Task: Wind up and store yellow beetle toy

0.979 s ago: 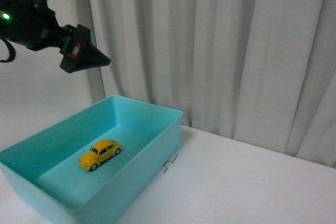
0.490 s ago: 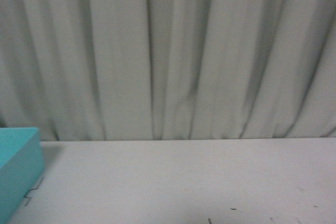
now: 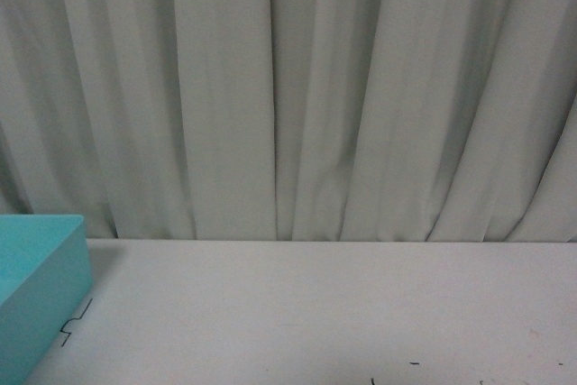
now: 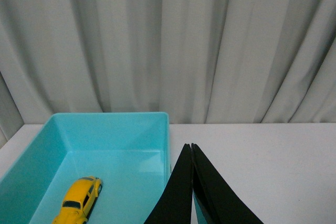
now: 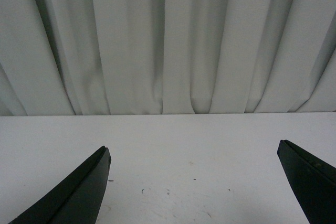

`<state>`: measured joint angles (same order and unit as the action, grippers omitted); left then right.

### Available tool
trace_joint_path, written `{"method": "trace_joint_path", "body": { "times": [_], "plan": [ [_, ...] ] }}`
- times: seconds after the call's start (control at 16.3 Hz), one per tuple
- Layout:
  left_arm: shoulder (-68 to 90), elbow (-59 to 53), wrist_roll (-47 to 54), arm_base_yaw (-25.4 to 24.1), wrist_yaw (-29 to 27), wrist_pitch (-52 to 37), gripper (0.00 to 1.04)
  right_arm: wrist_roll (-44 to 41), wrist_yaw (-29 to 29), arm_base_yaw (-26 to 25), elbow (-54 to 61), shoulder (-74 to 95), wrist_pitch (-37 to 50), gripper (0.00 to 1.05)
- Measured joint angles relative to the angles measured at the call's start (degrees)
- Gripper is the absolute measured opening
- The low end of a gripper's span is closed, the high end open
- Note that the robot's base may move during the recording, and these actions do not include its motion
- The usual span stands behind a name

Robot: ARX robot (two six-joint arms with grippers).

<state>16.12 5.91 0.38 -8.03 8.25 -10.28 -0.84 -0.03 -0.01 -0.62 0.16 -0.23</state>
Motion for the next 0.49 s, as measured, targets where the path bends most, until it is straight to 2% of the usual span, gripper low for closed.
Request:
{"method": "trace_joint_path", "body": {
  "times": [0.06, 0.12, 0.18, 0.43, 0.49],
  "plan": [
    [-1.1, -0.5, 0.0, 1.3, -1.6, 0.5, 0.02, 0.0, 0.0, 0.0, 0.0, 0.0, 0.0, 0.98],
    [-2.0, -1.1, -0.1, 4.8, -5.8, 1.1, 0.02, 0.0, 0.0, 0.0, 0.0, 0.0, 0.0, 0.98],
    [-2.9, -1.6, -0.1, 7.9, -7.4, 1.4, 0.02, 0.0, 0.0, 0.0, 0.0, 0.0, 0.0, 0.98],
    [-5.5, -2.8, -0.2, 8.0, -8.3, 2.6, 0.02, 0.0, 0.0, 0.0, 0.0, 0.0, 0.0, 0.98],
    [-7.7, -2.7, -0.2, 8.0, -8.3, 6.4, 0.02, 0.0, 0.0, 0.0, 0.0, 0.0, 0.0, 0.98]
  ]
}}
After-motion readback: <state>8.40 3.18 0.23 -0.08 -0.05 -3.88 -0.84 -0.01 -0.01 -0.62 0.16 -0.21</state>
